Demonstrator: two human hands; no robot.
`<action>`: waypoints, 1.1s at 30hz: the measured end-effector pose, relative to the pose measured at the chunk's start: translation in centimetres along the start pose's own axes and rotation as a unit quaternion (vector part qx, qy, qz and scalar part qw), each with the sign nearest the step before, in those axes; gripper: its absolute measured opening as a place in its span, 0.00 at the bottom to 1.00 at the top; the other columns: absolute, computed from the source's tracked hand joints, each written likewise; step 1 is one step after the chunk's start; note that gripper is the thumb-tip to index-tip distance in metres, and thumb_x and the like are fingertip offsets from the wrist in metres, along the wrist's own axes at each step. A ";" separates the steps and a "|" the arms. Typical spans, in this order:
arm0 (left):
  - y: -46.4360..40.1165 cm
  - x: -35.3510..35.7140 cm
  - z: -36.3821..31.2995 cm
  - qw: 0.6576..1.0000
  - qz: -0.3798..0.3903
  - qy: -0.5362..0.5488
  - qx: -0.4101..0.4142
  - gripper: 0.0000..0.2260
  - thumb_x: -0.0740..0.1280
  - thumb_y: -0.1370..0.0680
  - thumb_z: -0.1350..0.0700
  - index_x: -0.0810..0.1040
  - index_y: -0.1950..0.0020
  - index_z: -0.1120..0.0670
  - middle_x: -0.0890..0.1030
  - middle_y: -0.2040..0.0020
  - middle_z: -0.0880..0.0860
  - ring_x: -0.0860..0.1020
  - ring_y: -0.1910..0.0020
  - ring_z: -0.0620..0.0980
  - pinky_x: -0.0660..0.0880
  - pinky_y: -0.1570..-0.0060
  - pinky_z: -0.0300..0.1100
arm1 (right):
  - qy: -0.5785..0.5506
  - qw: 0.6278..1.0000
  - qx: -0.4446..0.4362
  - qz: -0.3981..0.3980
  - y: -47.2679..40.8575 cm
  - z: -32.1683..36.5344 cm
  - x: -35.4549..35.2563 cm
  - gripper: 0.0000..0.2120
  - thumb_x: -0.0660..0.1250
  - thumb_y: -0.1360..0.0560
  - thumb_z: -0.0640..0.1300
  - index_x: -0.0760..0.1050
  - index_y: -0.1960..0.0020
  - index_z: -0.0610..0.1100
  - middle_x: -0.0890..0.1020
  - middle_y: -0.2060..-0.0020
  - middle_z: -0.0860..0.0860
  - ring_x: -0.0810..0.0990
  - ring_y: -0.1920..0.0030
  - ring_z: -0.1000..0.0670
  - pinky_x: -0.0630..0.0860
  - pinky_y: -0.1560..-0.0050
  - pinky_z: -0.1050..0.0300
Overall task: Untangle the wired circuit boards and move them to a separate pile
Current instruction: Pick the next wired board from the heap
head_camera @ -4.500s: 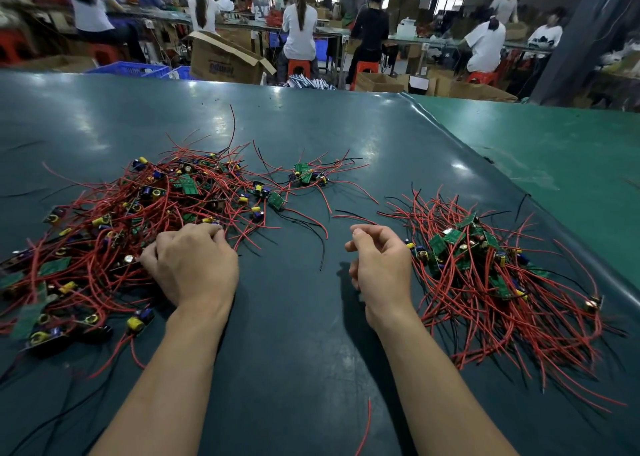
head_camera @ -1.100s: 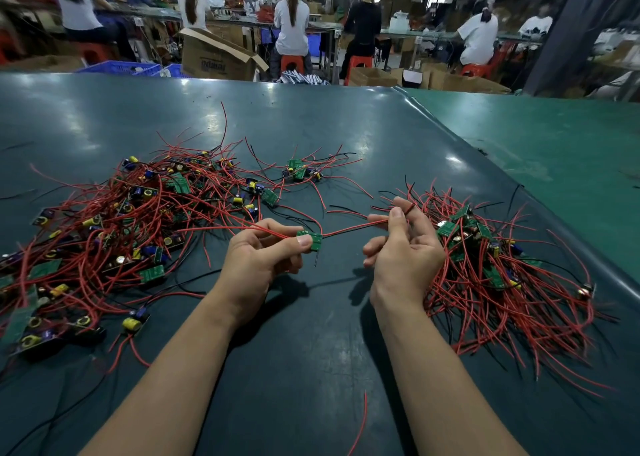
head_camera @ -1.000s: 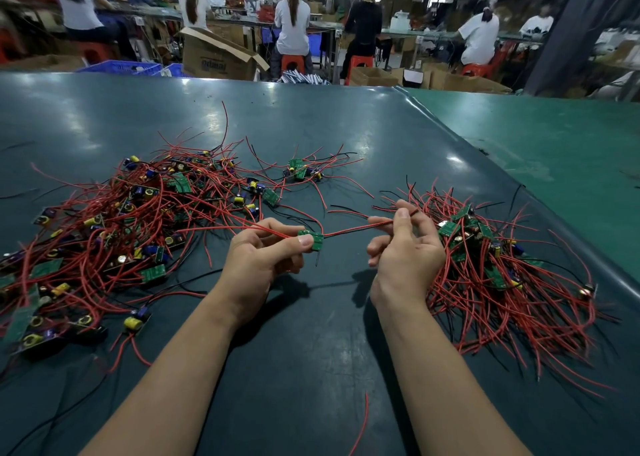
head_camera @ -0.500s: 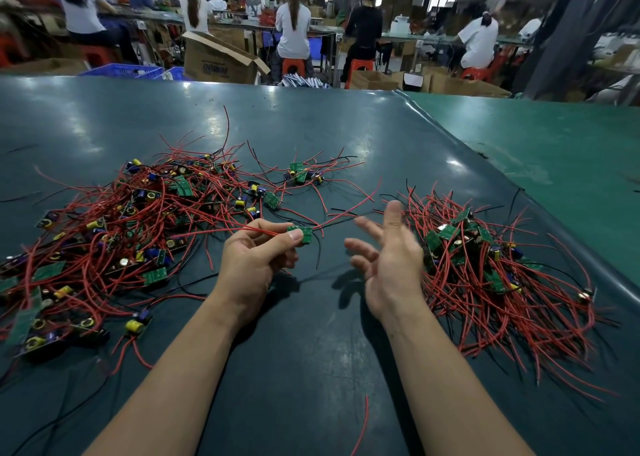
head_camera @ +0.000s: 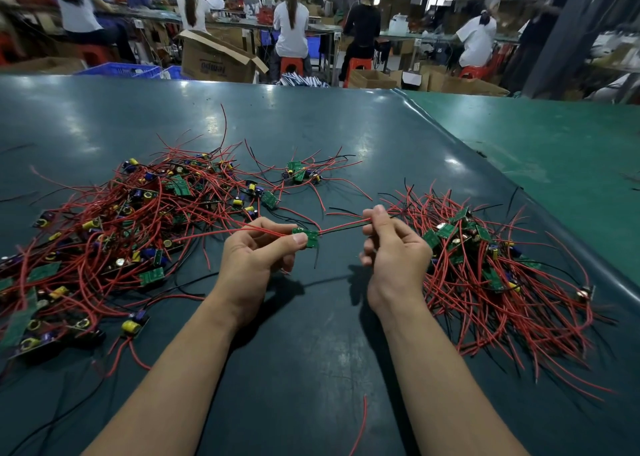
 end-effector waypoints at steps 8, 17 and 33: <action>-0.3 -0.4 -0.4 0.996 -0.068 0.041 0.036 0.08 0.72 0.30 0.65 0.80 0.53 0.56 0.76 0.68 0.52 0.70 0.72 0.47 0.70 0.69 0.34 | -0.027 0.997 -0.024 -0.062 -0.6 0.2 -0.9 0.10 0.66 0.20 0.41 0.79 0.60 0.42 0.77 0.71 0.53 0.69 0.78 0.57 0.63 0.81 0.65; 1.3 -1.6 -3.2 0.862 -0.271 -0.287 0.319 0.10 0.71 0.23 0.52 0.79 0.46 0.56 0.77 0.51 0.48 0.78 0.54 0.49 0.76 0.53 0.44 | 0.214 0.967 -0.098 0.102 1.7 -0.1 1.7 0.06 0.70 0.23 0.40 0.80 0.53 0.51 0.80 0.62 0.55 0.76 0.65 0.49 0.74 0.66 0.56; 1.9 0.9 -2.9 0.741 -0.056 -0.484 0.461 0.11 0.72 0.27 0.53 0.83 0.50 0.58 0.82 0.53 0.52 0.79 0.53 0.52 0.71 0.51 0.52 | 0.111 0.972 -0.043 0.205 3.6 -0.4 3.4 0.06 0.67 0.22 0.37 0.83 0.50 0.43 0.85 0.52 0.44 0.82 0.64 0.49 0.73 0.74 0.66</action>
Point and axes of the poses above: each hand's wrist, its own y-axis away from the middle knuckle, its own x-axis out of the palm, z = x × y, the point moved 4 cm from there along -y, towards the middle knuckle
